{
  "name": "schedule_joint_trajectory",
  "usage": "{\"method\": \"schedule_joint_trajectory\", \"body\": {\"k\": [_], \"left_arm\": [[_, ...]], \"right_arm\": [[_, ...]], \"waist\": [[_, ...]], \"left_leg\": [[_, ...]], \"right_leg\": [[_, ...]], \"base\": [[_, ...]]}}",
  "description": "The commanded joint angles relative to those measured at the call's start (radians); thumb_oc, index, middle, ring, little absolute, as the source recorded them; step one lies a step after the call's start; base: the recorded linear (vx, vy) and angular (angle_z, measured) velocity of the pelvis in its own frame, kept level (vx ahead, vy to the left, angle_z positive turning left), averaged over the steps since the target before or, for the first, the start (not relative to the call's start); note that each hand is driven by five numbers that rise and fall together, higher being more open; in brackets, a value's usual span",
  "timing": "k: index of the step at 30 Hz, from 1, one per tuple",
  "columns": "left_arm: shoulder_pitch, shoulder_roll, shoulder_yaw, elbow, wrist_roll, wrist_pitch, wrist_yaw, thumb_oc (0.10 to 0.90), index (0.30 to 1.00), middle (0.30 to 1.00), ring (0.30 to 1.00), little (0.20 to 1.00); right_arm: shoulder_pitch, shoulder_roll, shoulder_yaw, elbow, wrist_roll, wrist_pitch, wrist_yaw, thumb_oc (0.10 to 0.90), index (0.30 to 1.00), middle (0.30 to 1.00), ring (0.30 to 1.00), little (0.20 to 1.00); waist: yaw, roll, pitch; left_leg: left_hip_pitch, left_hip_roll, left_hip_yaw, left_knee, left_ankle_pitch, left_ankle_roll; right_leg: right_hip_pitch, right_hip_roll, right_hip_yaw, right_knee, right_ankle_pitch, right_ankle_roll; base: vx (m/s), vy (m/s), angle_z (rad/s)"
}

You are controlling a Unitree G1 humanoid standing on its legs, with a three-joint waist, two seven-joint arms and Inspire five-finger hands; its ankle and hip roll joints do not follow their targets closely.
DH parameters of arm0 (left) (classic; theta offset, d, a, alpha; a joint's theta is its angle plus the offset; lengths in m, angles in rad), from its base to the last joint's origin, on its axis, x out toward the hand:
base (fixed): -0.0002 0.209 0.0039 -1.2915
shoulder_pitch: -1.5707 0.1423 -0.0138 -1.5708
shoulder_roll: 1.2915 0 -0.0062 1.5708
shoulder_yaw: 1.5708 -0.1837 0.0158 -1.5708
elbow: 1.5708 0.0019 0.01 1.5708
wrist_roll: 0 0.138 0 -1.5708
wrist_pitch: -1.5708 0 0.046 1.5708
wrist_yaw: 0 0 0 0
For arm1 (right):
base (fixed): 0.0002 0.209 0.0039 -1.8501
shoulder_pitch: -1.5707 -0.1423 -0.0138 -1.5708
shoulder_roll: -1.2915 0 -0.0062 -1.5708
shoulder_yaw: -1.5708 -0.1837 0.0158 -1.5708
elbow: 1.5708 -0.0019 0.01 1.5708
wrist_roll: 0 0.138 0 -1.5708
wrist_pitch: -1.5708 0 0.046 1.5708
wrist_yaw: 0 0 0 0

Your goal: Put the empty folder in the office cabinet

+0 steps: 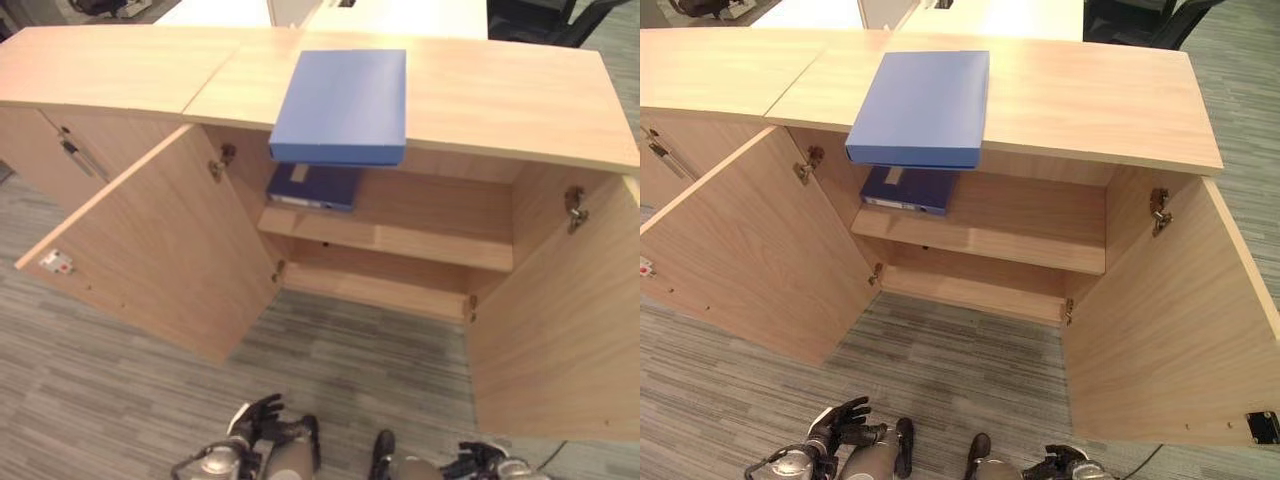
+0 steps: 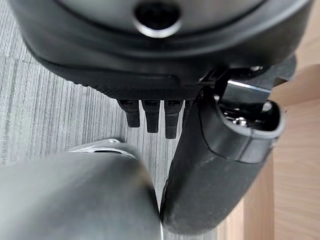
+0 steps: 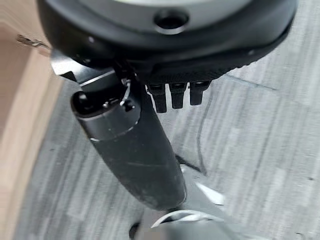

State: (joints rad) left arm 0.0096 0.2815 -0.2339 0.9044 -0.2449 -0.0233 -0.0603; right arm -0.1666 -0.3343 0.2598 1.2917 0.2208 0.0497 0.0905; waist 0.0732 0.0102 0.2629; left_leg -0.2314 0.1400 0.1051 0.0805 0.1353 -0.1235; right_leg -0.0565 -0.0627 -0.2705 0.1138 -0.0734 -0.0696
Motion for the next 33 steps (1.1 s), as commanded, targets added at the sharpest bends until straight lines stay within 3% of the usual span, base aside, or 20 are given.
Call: {"method": "schedule_joint_trajectory", "body": {"k": [1, 5, 9, 11, 13, 15, 18, 20, 21, 29, 31, 32, 33], "left_arm": [[0.030, 0.000, 0.018, -0.037, -0.068, 0.001, -0.018, 0.800, 0.900, 0.900, 0.900, 0.900], [0.042, -0.013, 0.021, -0.065, -0.098, 0.002, -0.024, 0.800, 0.900, 0.900, 0.900, 0.900], [0.047, -0.015, 0.033, -0.089, -0.141, -0.002, -0.034, 0.800, 0.900, 0.900, 0.900, 0.900], [0.049, -0.008, 0.036, -0.120, -0.144, 0.003, -0.036, 0.800, 0.900, 0.900, 0.900, 0.900], [0.063, 0.021, 0.038, -0.197, -0.134, 0.011, -0.040, 0.800, 0.900, 0.900, 0.900, 0.900], [0.067, 0.033, 0.041, -0.208, -0.133, 0.019, -0.040, 0.800, 0.900, 0.900, 0.900, 0.900], [0.060, 0.045, 0.041, -0.233, -0.141, 0.014, -0.026, 0.800, 0.900, 0.900, 0.900, 0.900], [0.051, 0.051, 0.040, -0.237, -0.138, 0.013, -0.023, 0.800, 0.900, 0.900, 0.900, 0.900], [0.050, 0.048, 0.051, -0.244, -0.142, 0.008, -0.015, 0.800, 0.900, 0.900, 0.900, 0.900], [0.095, 0.049, 0.080, -0.403, -0.139, -0.004, -0.003, 0.800, 0.900, 0.900, 0.900, 0.900], [0.116, 0.055, 0.098, -0.471, -0.144, -0.009, 0.003, 0.800, 0.900, 0.900, 0.900, 0.900], [0.111, 0.077, 0.118, -0.547, -0.134, -0.004, 0.035, 0.800, 0.900, 0.900, 0.900, 0.900], [0.112, 0.086, 0.139, -0.575, -0.135, -0.009, 0.048, 0.800, 0.900, 0.900, 0.900, 0.900]], "right_arm": [[0.026, -0.022, 0.020, -0.008, -0.018, 0.001, 0.009, 0.800, 0.900, 0.900, 0.900, 0.900], [0.040, -0.014, 0.001, 0.001, -0.024, 0.007, 0.014, 0.800, 0.900, 0.900, 0.900, 0.900], [0.048, 0.001, -0.017, 0.018, -0.037, 0.013, 0.020, 0.800, 0.900, 0.900, 0.900, 0.900], [0.044, 0.007, -0.026, 0.023, -0.044, 0.017, 0.022, 0.800, 0.900, 0.900, 0.900, 0.900], [0.040, 0.010, -0.039, 0.018, -0.039, 0.025, 0.029, 0.800, 0.900, 0.900, 0.900, 0.900], [0.037, 0.017, -0.037, 0.012, -0.028, 0.026, 0.030, 0.800, 0.900, 0.900, 0.900, 0.900], [0.028, 0.026, -0.028, -0.017, 0.005, 0.026, 0.029, 0.800, 0.900, 0.900, 0.900, 0.900], [0.029, 0.028, -0.029, -0.034, 0.033, 0.021, 0.025, 0.800, 0.900, 0.900, 0.900, 0.900], [0.030, 0.033, -0.035, -0.033, 0.047, 0.020, 0.022, 0.800, 0.900, 0.900, 0.900, 0.900], [0.058, 0.052, -0.058, -0.017, 0.064, 0.015, 0.014, 0.800, 0.900, 0.900, 0.900, 0.900], [0.067, 0.056, -0.070, -0.013, 0.073, 0.014, 0.012, 0.800, 0.900, 0.900, 0.900, 0.900], [0.065, 0.058, -0.105, -0.016, 0.115, 0.021, 0.011, 0.800, 0.900, 0.900, 0.900, 0.900], [0.059, 0.061, -0.121, -0.022, 0.136, 0.021, 0.008, 0.800, 0.900, 0.900, 0.900, 0.900]], "waist": [[0.039, -0.005, -0.029], [0.036, 0.012, -0.067], [0.036, 0.018, -0.116], [0.039, 0.024, -0.126], [0.032, 0.032, -0.113], [0.035, 0.043, -0.107], [0.011, 0.046, -0.090], [-0.015, 0.031, -0.074], [-0.015, 0.023, -0.073], [-0.004, 0.008, -0.112], [0.000, 0.007, -0.113], [-0.008, 0.029, -0.080], [-0.004, 0.038, -0.073]], "left_leg": [[-0.038, -0.008, -0.005, -0.017, 0.025, 0.021], [0.007, -0.022, -0.011, -0.076, 0.017, 0.029], [0.091, -0.087, 0.011, -0.122, -0.017, 0.064], [0.126, -0.122, 0.019, -0.131, -0.042, 0.090], [0.179, -0.162, 0.024, -0.139, -0.073, 0.127], [0.201, -0.159, 0.032, -0.144, -0.085, 0.134], [0.228, -0.154, 0.021, -0.152, -0.095, 0.125], [0.234, -0.161, 0.001, -0.149, -0.098, 0.119], [0.234, -0.162, -0.001, -0.149, -0.099, 0.119], [0.259, -0.133, -0.016, -0.156, -0.105, 0.094], [0.268, -0.126, -0.025, -0.155, -0.108, 0.089], [0.257, -0.109, -0.077, -0.144, -0.104, 0.094], [0.248, -0.090, -0.089, -0.144, -0.104, 0.086]], "right_leg": [[0.110, -0.040, 0.024, -0.054, -0.033, 0.144], [0.144, -0.051, 0.036, -0.068, -0.033, 0.165], [0.153, -0.114, 0.056, -0.046, -0.024, 0.201], [0.129, -0.151, 0.067, 0.031, -0.020, 0.221], [0.066, -0.209, 0.096, 0.210, 0.048, 0.232], [0.013, -0.219, 0.089, 0.265, 0.084, 0.221], [-0.047, -0.175, 0.061, 0.148, 0.094, 0.202], [-0.043, -0.126, 0.117, 0.028, 0.100, 0.214], [-0.038, -0.118, 0.136, 0.002, 0.108, 0.219], [0.072, -0.092, 0.077, -0.117, 0.109, 0.207], [0.088, -0.087, 0.069, -0.116, 0.098, 0.204], [-0.015, -0.104, 0.155, 0.135, 0.068, 0.221], [-0.050, -0.132, 0.193, 0.165, 0.072, 0.229]], "base": [[0.25, 0.138, -0.14], [0.19, 0.136, -0.16], [0.22, 0.239, -0.36], [0.14, 0.286, -0.28], [0.10, 0.297, -0.11], [0.05, 0.103, -0.18], [0.04, -0.045, -0.26], [0.06, -0.109, 0.03], [0.06, -0.094, 0.19], [0.08, -0.118, 0.19], [0.03, -0.198, 0.26], [-0.07, -0.331, 0.32], [-0.12, -0.400, 0.81]]}}
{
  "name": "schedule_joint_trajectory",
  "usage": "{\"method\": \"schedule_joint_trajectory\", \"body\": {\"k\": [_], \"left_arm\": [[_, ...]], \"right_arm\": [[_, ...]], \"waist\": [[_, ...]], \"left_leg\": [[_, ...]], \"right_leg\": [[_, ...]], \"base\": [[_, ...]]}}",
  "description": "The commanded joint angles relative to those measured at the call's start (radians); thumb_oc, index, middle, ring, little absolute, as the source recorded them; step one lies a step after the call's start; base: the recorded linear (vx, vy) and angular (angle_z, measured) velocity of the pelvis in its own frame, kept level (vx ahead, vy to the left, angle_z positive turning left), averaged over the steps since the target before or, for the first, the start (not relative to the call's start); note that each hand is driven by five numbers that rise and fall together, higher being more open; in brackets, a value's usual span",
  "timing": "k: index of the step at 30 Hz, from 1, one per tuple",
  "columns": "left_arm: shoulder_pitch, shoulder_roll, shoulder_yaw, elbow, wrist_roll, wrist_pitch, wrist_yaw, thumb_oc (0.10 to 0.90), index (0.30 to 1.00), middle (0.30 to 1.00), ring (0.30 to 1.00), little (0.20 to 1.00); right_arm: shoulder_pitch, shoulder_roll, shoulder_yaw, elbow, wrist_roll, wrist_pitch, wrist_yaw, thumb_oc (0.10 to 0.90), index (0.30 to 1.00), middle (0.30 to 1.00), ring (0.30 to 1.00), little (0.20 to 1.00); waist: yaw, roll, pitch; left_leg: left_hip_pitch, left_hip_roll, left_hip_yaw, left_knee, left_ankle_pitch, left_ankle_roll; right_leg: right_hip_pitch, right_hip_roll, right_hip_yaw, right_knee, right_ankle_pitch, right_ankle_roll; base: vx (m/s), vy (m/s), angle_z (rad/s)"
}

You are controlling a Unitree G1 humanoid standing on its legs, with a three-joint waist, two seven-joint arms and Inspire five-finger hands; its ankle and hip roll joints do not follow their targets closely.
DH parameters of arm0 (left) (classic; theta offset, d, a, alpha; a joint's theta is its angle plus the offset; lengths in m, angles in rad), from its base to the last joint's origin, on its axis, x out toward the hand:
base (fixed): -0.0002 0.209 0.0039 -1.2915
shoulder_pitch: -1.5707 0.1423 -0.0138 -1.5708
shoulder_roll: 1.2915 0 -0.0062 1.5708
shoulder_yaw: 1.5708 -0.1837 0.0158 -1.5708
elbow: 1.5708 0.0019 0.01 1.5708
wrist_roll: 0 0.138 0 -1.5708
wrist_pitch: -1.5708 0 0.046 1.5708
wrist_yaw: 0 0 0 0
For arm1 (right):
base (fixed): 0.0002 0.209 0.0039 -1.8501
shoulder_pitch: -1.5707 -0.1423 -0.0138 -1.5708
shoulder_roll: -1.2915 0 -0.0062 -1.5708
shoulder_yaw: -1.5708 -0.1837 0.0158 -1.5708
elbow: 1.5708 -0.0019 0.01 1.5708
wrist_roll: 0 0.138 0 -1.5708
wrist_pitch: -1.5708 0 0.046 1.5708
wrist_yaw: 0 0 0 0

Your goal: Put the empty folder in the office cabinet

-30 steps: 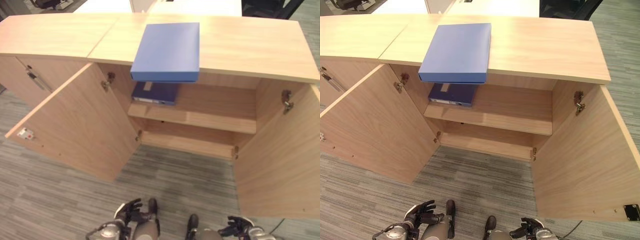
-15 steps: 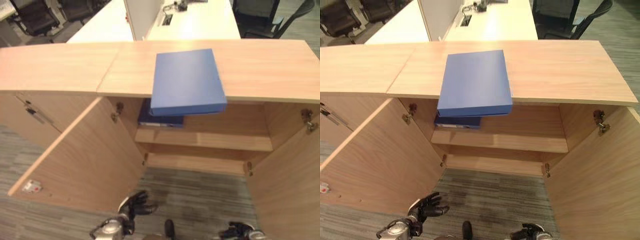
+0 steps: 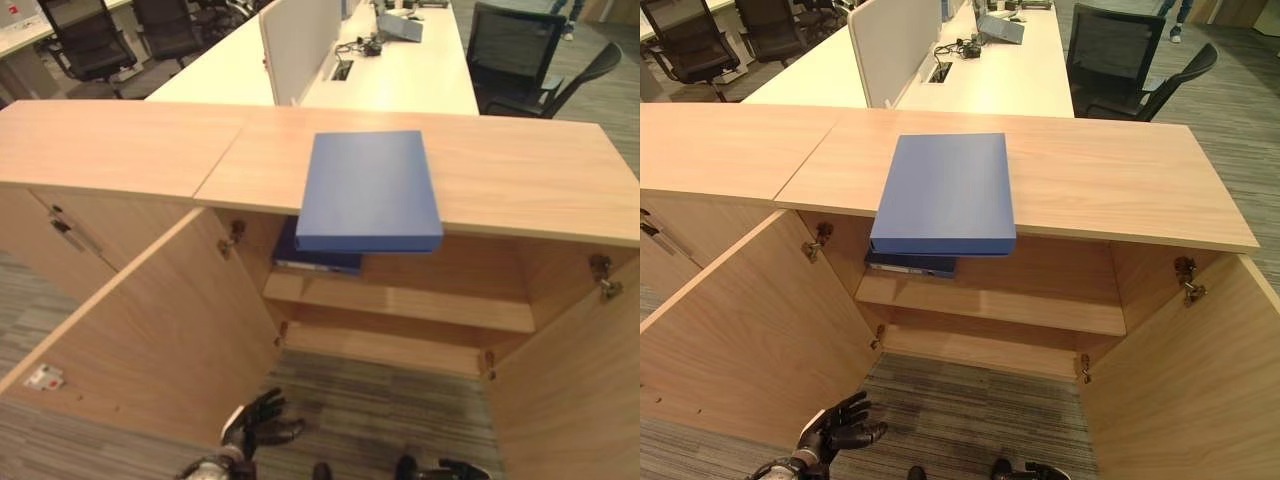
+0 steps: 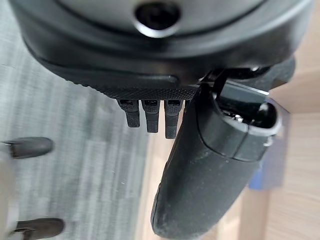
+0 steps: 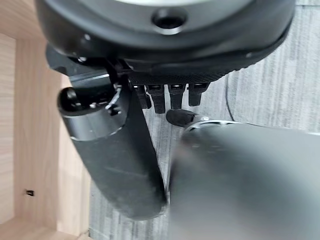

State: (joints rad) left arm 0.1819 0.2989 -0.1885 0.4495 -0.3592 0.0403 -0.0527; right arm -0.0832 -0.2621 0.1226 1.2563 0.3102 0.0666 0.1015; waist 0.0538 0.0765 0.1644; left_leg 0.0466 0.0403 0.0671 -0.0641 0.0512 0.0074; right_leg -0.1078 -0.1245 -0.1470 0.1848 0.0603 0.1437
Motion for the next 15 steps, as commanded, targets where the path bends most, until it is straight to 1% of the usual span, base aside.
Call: {"method": "schedule_joint_trajectory", "body": {"k": [1, 2, 3, 4, 5, 7, 8, 9, 10, 11, 12, 13, 14, 15], "left_arm": [[-0.055, 0.072, 0.108, -0.132, -0.019, -0.077, 0.055, 0.800, 0.900, 0.900, 0.900, 0.900], [-0.055, 0.076, 0.134, -0.144, -0.024, -0.088, 0.083, 0.800, 0.900, 0.900, 0.900, 0.900], [-0.042, 0.075, 0.149, -0.158, -0.031, -0.093, 0.086, 0.800, 0.900, 0.900, 0.900, 0.900], [-0.020, 0.065, 0.178, -0.165, -0.038, -0.094, 0.090, 0.800, 0.900, 0.900, 0.900, 0.900], [-0.004, 0.046, 0.197, -0.158, -0.047, -0.105, 0.105, 0.800, 0.900, 0.900, 0.900, 0.900], [0.003, 0.028, 0.205, -0.154, -0.055, -0.105, 0.111, 0.800, 0.900, 0.900, 0.900, 0.900], [0.003, 0.027, 0.205, -0.154, -0.055, -0.105, 0.111, 0.800, 0.900, 0.900, 0.900, 0.900], [-0.019, 0.016, 0.188, -0.138, -0.060, -0.100, 0.118, 0.800, 0.900, 0.900, 0.900, 0.900], [-0.028, 0.013, 0.180, -0.136, -0.066, -0.100, 0.115, 0.800, 0.900, 0.900, 0.900, 0.900], [-0.037, 0.011, 0.163, -0.138, -0.069, -0.098, 0.110, 0.800, 0.900, 0.900, 0.900, 0.900], [-0.038, 0.012, 0.163, -0.138, -0.069, -0.098, 0.110, 0.800, 0.900, 0.900, 0.900, 0.900], [-0.039, 0.012, 0.157, -0.143, -0.070, -0.095, 0.107, 0.800, 0.900, 0.900, 0.900, 0.900], [-0.036, 0.013, 0.154, -0.146, -0.066, -0.091, 0.104, 0.800, 0.900, 0.900, 0.900, 0.900], [-0.034, 0.013, 0.153, -0.145, -0.059, -0.083, 0.100, 0.800, 0.900, 0.900, 0.900, 0.900]], "right_arm": [[-0.024, -0.004, 0.009, 0.011, 0.066, -0.004, -0.009, 0.800, 0.900, 0.900, 0.900, 0.900], [-0.030, 0.004, 0.000, 0.000, 0.092, -0.005, -0.007, 0.800, 0.900, 0.900, 0.900, 0.900], [-0.027, 0.005, -0.002, -0.002, 0.095, -0.007, -0.007, 0.800, 0.900, 0.900, 0.900, 0.900], [-0.024, 0.013, -0.002, 0.005, 0.095, -0.003, -0.007, 0.800, 0.900, 0.900, 0.900, 0.900], [-0.019, 0.024, 0.014, 0.010, 0.084, -0.004, -0.008, 0.800, 0.900, 0.900, 0.900, 0.900], [-0.008, 0.014, 0.020, -0.002, 0.076, -0.012, -0.014, 0.800, 0.900, 0.900, 0.900, 0.900], [-0.008, 0.014, 0.020, -0.002, 0.076, -0.012, -0.014, 0.800, 0.900, 0.900, 0.900, 0.900], [-0.002, -0.009, 0.008, -0.013, 0.084, -0.016, -0.040, 0.800, 0.900, 0.900, 0.900, 0.900], [0.001, -0.016, 0.001, -0.008, 0.090, -0.016, -0.045, 0.800, 0.900, 0.900, 0.900, 0.900], [0.005, -0.030, -0.018, 0.015, 0.093, -0.012, -0.049, 0.800, 0.900, 0.900, 0.900, 0.900], [0.004, -0.030, -0.018, 0.015, 0.093, -0.012, -0.049, 0.800, 0.900, 0.900, 0.900, 0.900], [0.004, -0.034, -0.024, 0.022, 0.098, -0.009, -0.047, 0.800, 0.900, 0.900, 0.900, 0.900], [0.011, -0.038, -0.033, 0.028, 0.103, -0.007, -0.048, 0.800, 0.900, 0.900, 0.900, 0.900], [0.009, -0.040, -0.040, 0.036, 0.105, -0.003, -0.047, 0.800, 0.900, 0.900, 0.900, 0.900]], "waist": [[0.026, -0.020, 0.029], [0.027, -0.035, 0.032], [0.024, -0.044, 0.035], [0.026, -0.059, 0.037], [0.028, -0.067, 0.035], [0.020, -0.068, 0.036], [0.018, -0.067, 0.035], [0.000, -0.076, 0.039], [-0.004, -0.080, 0.042], [-0.009, -0.085, 0.041], [-0.009, -0.086, 0.038], [-0.009, -0.087, 0.038], [-0.010, -0.086, 0.032], [-0.009, -0.086, 0.031]], "left_leg": [[-0.041, 0.034, -0.053, 0.015, -0.026, -0.057], [-0.040, 0.065, -0.074, 0.029, -0.040, -0.088], [-0.033, 0.081, -0.078, 0.038, -0.048, -0.102], [-0.017, 0.110, -0.081, 0.055, -0.060, -0.120], [-0.020, 0.167, -0.080, 0.067, -0.037, -0.141], [-0.037, 0.209, -0.085, 0.081, -0.009, -0.149], [-0.039, 0.211, -0.088, 0.082, -0.010, -0.150], [-0.089, 0.210, -0.041, 0.153, -0.001, -0.130], [-0.096, 0.187, -0.018, 0.173, -0.017, -0.114], [-0.104, 0.139, 0.031, 0.192, -0.047, -0.089], [-0.108, 0.138, 0.031, 0.190, -0.043, -0.088], [-0.111, 0.114, 0.053, 0.199, -0.058, -0.075], [-0.117, 0.091, 0.085, 0.189, -0.062, -0.062], [-0.126, 0.079, 0.095, 0.195, -0.059, -0.065]], "right_leg": [[-0.007, -0.123, 0.060, 0.084, -0.049, 0.012], [-0.005, -0.170, 0.049, -0.013, -0.013, 0.012], [0.003, -0.177, 0.047, -0.054, 0.011, 0.027], [0.016, -0.166, 0.045, -0.101, 0.009, 0.039], [0.016, -0.139, 0.033, -0.095, -0.001, 0.047], [0.024, -0.101, 0.020, -0.086, -0.027, 0.030], [0.024, -0.100, 0.017, -0.086, -0.028, 0.029], [0.040, -0.085, -0.026, -0.084, -0.052, 0.003], [0.054, -0.077, -0.043, -0.089, -0.060, -0.008], [0.075, -0.068, -0.063, -0.096, -0.064, -0.019], [0.072, -0.069, -0.063, -0.099, -0.060, -0.019], [0.081, -0.064, -0.069, -0.103, -0.063, -0.022], [0.082, -0.059, -0.074, -0.110, -0.060, -0.027], [0.084, -0.052, -0.071, -0.116, -0.058, -0.031]], "base": [[-0.01, -0.575, 0.81], [0.04, -0.595, 0.52], [0.12, -0.680, 0.03], [0.14, -0.608, -0.06], [0.12, -0.608, -0.14], [0.04, -0.388, -0.13], [-0.05, -0.326, 0.26], [-0.08, -0.298, 0.37], [-0.09, -0.422, 0.80], [-0.05, -0.214, 0.68], [-0.01, -0.174, 0.57], [0.00, -0.078, 0.10], [0.01, -0.095, 0.14], [0.00, -0.046, 0.19]]}}
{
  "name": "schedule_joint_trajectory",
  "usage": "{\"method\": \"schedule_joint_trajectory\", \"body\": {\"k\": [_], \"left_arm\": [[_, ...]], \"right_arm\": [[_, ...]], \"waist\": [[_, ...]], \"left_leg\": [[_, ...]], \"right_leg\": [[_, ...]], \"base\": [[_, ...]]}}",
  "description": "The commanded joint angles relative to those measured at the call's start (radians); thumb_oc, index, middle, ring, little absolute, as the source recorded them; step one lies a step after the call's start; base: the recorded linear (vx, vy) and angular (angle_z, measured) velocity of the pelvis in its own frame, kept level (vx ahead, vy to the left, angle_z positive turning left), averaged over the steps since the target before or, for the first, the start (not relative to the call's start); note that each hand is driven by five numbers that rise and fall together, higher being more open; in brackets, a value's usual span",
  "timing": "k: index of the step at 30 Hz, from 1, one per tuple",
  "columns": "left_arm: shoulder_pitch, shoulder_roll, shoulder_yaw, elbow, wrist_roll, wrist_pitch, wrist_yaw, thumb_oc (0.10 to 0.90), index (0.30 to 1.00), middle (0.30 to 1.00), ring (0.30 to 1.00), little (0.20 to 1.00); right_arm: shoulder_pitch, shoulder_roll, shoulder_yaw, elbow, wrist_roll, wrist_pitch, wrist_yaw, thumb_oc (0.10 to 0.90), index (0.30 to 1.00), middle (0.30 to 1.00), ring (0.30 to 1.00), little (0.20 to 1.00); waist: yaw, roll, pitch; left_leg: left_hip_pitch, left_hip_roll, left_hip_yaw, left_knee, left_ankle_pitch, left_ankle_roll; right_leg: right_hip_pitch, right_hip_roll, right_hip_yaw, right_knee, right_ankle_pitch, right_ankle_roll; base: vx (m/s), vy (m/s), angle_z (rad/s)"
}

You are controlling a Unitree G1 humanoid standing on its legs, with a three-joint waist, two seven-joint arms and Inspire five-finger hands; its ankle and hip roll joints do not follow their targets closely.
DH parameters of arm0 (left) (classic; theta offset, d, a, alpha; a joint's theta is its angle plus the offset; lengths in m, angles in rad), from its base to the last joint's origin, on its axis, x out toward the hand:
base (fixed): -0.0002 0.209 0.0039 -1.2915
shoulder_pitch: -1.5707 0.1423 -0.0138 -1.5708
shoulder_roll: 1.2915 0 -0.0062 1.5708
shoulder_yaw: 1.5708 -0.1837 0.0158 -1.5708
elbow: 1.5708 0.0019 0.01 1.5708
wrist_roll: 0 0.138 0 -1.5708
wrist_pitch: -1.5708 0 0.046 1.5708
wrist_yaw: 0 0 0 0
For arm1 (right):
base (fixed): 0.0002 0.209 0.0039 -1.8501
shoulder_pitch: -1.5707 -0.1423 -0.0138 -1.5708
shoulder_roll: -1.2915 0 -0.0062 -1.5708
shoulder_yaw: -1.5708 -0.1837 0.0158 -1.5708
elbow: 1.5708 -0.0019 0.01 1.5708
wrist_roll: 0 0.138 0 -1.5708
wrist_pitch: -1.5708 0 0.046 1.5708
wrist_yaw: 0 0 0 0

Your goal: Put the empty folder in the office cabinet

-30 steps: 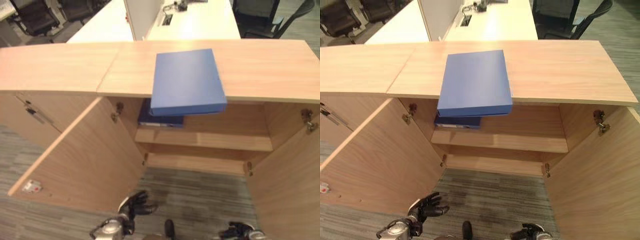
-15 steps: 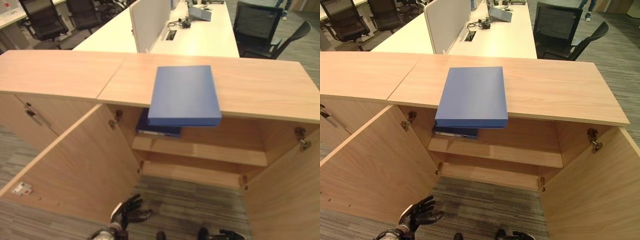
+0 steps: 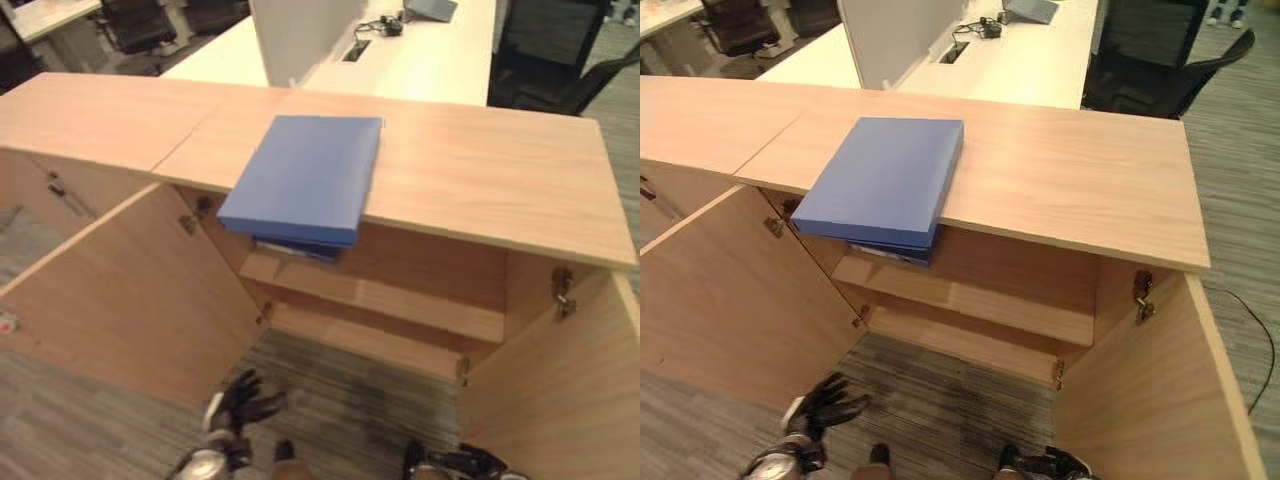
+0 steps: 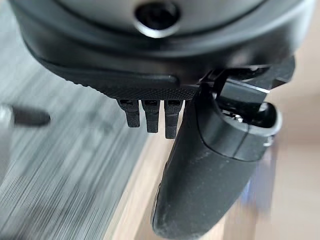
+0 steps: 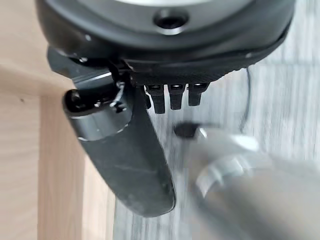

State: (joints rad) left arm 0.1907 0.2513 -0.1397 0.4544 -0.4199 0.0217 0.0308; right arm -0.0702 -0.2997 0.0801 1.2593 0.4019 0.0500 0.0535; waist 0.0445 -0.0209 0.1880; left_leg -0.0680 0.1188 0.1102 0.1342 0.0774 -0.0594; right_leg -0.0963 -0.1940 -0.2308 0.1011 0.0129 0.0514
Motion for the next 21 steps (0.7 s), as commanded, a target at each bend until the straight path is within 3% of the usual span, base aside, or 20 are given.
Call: {"method": "schedule_joint_trajectory", "body": {"k": [1, 2, 10, 16, 21], "left_arm": [[-0.043, 0.061, 0.105, -0.150, 0.002, -0.064, 0.017, 0.800, 0.900, 0.900, 0.900, 0.900], [-0.038, 0.064, 0.097, -0.153, 0.013, -0.060, 0.012, 0.800, 0.900, 0.900, 0.900, 0.900], [0.001, 0.067, 0.143, -0.232, 0.018, -0.066, 0.036, 0.800, 0.900, 0.900, 0.900, 0.900], [0.076, 0.044, 0.301, -0.378, 0.042, -0.099, 0.117, 0.800, 0.900, 0.900, 0.900, 0.900], [0.098, 0.018, 0.539, -0.470, 0.199, -0.156, 0.342, 0.800, 0.900, 0.900, 0.900, 0.900]], "right_arm": [[-0.004, -0.002, 0.003, 0.034, 0.013, 0.013, 0.001, 0.800, 0.900, 0.900, 0.900, 0.900], [-0.004, 0.001, 0.002, 0.046, 0.015, 0.012, -0.005, 0.800, 0.900, 0.900, 0.900, 0.900], [0.026, 0.027, -0.016, 0.059, 0.031, 0.013, -0.005, 0.800, 0.900, 0.900, 0.900, 0.900], [0.042, 0.043, -0.022, 0.061, 0.015, 0.019, 0.000, 0.800, 0.900, 0.900, 0.900, 0.900], [0.061, 0.061, -0.034, 0.079, 0.006, 0.018, -0.009, 0.800, 0.900, 0.900, 0.900, 0.900]], "waist": [[0.001, 0.011, 0.007], [0.007, 0.009, 0.007], [0.009, 0.020, -0.033], [0.026, 0.023, -0.047], [0.053, 0.002, -0.061]], "left_leg": [[-0.012, 0.001, 0.052, -0.002, -0.086, 0.002], [-0.025, -0.024, 0.020, 0.003, -0.091, 0.002], [0.064, -0.028, 0.001, -0.160, -0.042, -0.008], [0.111, -0.025, -0.001, -0.209, -0.039, -0.015], [0.131, -0.019, -0.011, -0.220, -0.053, -0.023]], "right_leg": [[0.072, 0.017, 0.013, -0.032, -0.010, 0.061], [0.080, 0.025, 0.005, -0.051, -0.005, 0.057], [0.129, 0.043, -0.027, -0.097, 0.000, 0.068], [0.158, 0.047, -0.029, -0.122, 0.001, 0.071], [0.186, 0.051, -0.037, -0.155, 0.003, 0.076]], "base": [[0.05, -0.050, 0.15], [0.06, -0.044, 0.11], [0.09, 0.015, 0.01], [0.04, 0.023, 0.03], [0.05, 0.008, 0.10]]}}
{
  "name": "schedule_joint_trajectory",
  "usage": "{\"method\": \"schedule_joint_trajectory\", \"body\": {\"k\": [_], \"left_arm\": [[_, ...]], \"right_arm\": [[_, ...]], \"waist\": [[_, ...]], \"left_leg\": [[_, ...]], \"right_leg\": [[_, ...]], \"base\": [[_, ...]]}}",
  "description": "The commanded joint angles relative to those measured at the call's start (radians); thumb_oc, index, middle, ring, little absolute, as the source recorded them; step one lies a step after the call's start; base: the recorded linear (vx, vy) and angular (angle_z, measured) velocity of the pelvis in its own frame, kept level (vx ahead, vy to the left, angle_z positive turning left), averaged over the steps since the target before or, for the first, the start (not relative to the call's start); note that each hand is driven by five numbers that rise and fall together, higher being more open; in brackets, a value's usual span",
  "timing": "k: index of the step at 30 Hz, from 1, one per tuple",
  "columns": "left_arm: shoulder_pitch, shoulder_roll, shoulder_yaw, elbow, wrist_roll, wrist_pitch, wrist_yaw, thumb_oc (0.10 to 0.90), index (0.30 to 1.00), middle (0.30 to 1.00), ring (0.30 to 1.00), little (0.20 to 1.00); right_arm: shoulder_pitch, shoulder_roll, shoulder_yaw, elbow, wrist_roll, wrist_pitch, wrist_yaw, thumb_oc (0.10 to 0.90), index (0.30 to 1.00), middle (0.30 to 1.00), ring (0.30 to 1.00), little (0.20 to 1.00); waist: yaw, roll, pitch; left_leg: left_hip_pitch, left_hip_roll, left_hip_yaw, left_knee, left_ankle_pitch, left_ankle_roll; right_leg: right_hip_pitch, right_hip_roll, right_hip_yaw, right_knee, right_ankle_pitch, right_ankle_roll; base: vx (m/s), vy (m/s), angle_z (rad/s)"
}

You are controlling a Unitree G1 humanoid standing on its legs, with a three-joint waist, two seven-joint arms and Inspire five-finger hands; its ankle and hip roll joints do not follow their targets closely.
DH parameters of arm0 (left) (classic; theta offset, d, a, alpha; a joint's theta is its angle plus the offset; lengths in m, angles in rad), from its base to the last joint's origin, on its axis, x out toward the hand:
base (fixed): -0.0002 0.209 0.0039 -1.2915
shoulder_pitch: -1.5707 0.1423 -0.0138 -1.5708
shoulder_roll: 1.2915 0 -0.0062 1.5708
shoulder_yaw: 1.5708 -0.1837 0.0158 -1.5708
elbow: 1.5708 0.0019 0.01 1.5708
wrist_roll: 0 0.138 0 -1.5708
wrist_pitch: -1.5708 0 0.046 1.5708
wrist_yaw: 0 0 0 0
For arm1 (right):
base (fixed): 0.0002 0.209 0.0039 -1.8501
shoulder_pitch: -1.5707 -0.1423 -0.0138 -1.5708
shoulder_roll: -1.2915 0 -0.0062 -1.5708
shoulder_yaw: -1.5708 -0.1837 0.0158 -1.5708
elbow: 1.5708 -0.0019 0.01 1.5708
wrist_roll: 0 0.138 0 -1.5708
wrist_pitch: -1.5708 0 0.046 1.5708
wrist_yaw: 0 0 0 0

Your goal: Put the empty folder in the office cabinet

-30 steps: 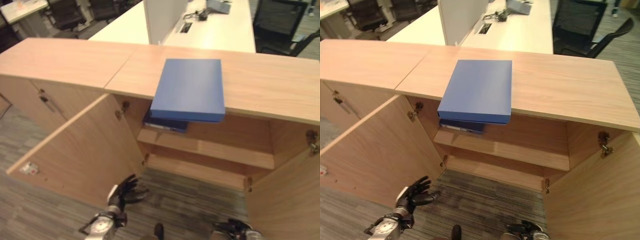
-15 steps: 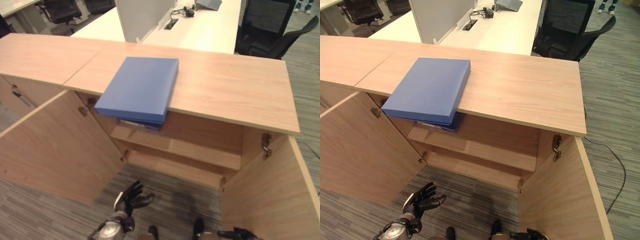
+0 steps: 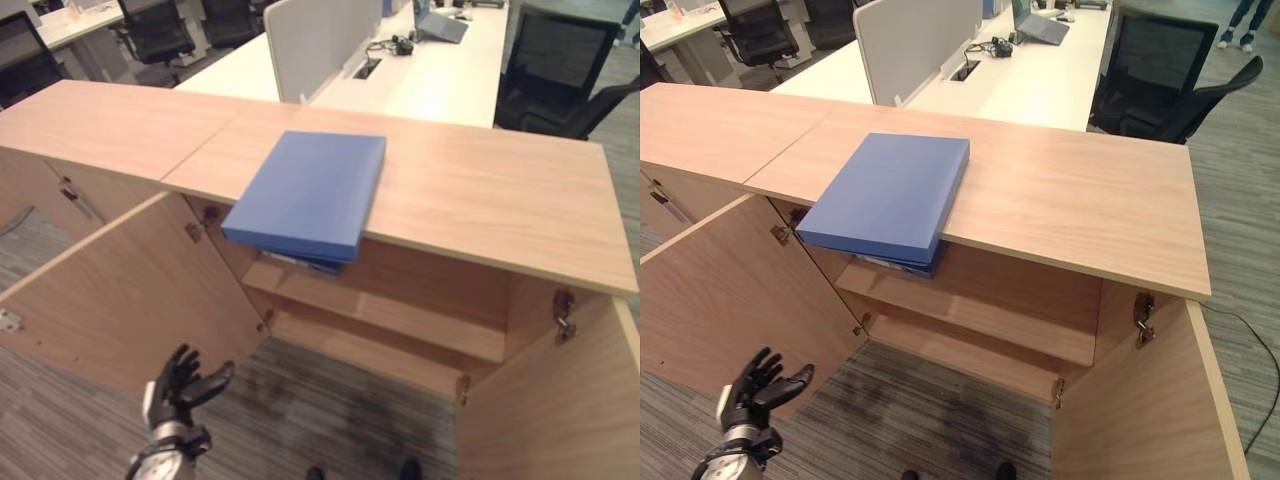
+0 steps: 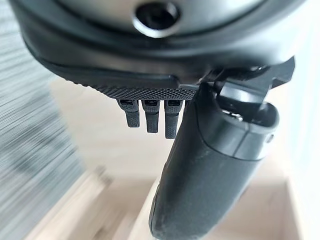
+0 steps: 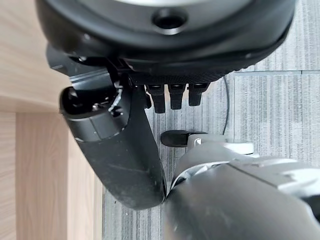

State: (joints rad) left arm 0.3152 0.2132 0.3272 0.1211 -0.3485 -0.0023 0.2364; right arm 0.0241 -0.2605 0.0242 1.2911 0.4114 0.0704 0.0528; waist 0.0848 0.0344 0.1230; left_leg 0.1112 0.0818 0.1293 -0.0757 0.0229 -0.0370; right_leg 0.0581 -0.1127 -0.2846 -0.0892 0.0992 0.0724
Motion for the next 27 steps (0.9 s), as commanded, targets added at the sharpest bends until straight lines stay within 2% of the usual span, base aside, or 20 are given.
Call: {"method": "schedule_joint_trajectory", "body": {"k": [1, 4, 5, 6, 7, 8, 9, 11, 17, 27], "left_arm": [[-0.025, 0.060, 0.107, -0.150, 0.167, -0.136, 0.177, 0.800, 0.900, 0.900, 0.900, 0.900], [-0.044, 0.090, 0.184, -0.194, 0.319, -0.125, 0.288, 0.800, 0.900, 0.900, 0.900, 0.900], [-0.053, 0.114, 0.204, -0.202, 0.389, -0.115, 0.319, 0.800, 0.900, 0.900, 0.900, 0.900], [-0.074, 0.171, 0.227, -0.238, 0.492, -0.109, 0.356, 0.800, 0.900, 0.900, 0.900, 0.900], [-0.090, 0.211, 0.230, -0.261, 0.542, -0.112, 0.364, 0.800, 0.900, 0.900, 0.900, 0.900], [-0.123, 0.291, 0.222, -0.319, 0.633, -0.119, 0.351, 0.800, 0.900, 0.900, 0.900, 0.900], [-0.127, 0.292, 0.222, -0.321, 0.636, -0.117, 0.349, 0.800, 0.900, 0.900, 0.900, 0.900], [-0.162, 0.368, 0.176, -0.449, 0.707, -0.154, 0.268, 0.800, 0.900, 0.900, 0.900, 0.900], [-0.174, 0.441, -0.002, -0.580, 0.697, -0.229, 0.065, 0.800, 0.900, 0.900, 0.900, 0.900], [-0.266, 0.523, -0.234, -0.619, 0.703, -0.260, -0.063, 0.800, 0.900, 0.900, 0.900, 0.900]], "right_arm": [[-0.033, 0.026, 0.021, 0.053, -0.002, -0.003, -0.013, 0.800, 0.900, 0.900, 0.900, 0.900], [-0.031, 0.037, 0.025, 0.068, 0.000, -0.013, -0.030, 0.800, 0.900, 0.900, 0.900, 0.900], [-0.032, 0.041, 0.029, 0.074, 0.001, -0.018, -0.036, 0.800, 0.900, 0.900, 0.900, 0.900], [-0.036, 0.039, 0.037, 0.078, 0.004, -0.027, -0.042, 0.800, 0.900, 0.900, 0.900, 0.900], [-0.041, 0.037, 0.047, 0.078, 0.003, -0.032, -0.041, 0.800, 0.900, 0.900, 0.900, 0.900], [-0.055, 0.038, 0.063, 0.080, 0.000, -0.044, -0.039, 0.800, 0.900, 0.900, 0.900, 0.900], [-0.058, 0.041, 0.061, 0.081, 0.000, -0.045, -0.039, 0.800, 0.900, 0.900, 0.900, 0.900], [-0.070, 0.050, 0.077, 0.081, -0.002, -0.058, -0.028, 0.800, 0.900, 0.900, 0.900, 0.900], [-0.073, 0.056, 0.086, 0.081, 0.000, -0.062, -0.008, 0.800, 0.900, 0.900, 0.900, 0.900], [-0.072, 0.062, 0.104, 0.088, 0.004, -0.059, -0.003, 0.800, 0.900, 0.900, 0.900, 0.900]], "waist": [[0.016, -0.056, 0.002], [0.026, -0.065, -0.004], [0.028, -0.067, -0.006], [0.033, -0.067, -0.009], [0.034, -0.066, -0.011], [0.036, -0.064, -0.015], [0.037, -0.068, -0.012], [0.033, -0.060, -0.020], [0.009, -0.048, -0.034], [-0.012, -0.049, -0.047]], "left_leg": [[-0.046, 0.018, -0.030, -0.011, 0.000, -0.047], [-0.043, 0.022, -0.029, -0.012, -0.003, -0.054], [-0.042, 0.024, -0.029, -0.012, -0.005, -0.056], [-0.041, 0.025, -0.029, -0.012, -0.005, -0.060], [-0.041, 0.024, -0.029, -0.012, -0.006, -0.061], [-0.031, 0.025, -0.029, -0.012, -0.017, -0.065], [-0.035, 0.023, -0.029, -0.012, -0.008, -0.063], [-0.029, 0.021, -0.029, -0.012, -0.012, -0.065], [-0.013, 0.020, -0.025, -0.012, -0.022, -0.066], [0.002, 0.018, -0.023, -0.012, -0.031, -0.064]], "right_leg": [[0.035, -0.029, 0.015, 0.031, -0.082, 0.056], [0.043, -0.027, 0.012, 0.019, -0.079, 0.058], [0.044, -0.026, 0.012, 0.016, -0.077, 0.060], [0.048, -0.026, 0.008, 0.012, -0.076, 0.062], [0.049, -0.027, 0.007, 0.010, -0.075, 0.063], [0.058, -0.028, 0.006, 0.011, -0.080, 0.067], [0.055, -0.030, 0.006, 0.009, -0.073, 0.066], [0.062, -0.035, 0.002, 0.006, -0.070, 0.069], [0.072, -0.038, 0.006, 0.003, -0.070, 0.074], [0.083, -0.037, 0.010, 0.003, -0.072, 0.078]], "base": [[0.04, -0.001, 0.05], [0.00, 0.000, 0.00], [0.00, 0.000, 0.00], [0.00, 0.000, 0.00], [0.05, 0.017, 0.04], [0.02, 0.017, 0.06], [0.02, 0.023, 0.10], [0.01, 0.041, 0.08], [0.02, 0.019, -0.04], [0.00, 0.000, -0.02]]}}
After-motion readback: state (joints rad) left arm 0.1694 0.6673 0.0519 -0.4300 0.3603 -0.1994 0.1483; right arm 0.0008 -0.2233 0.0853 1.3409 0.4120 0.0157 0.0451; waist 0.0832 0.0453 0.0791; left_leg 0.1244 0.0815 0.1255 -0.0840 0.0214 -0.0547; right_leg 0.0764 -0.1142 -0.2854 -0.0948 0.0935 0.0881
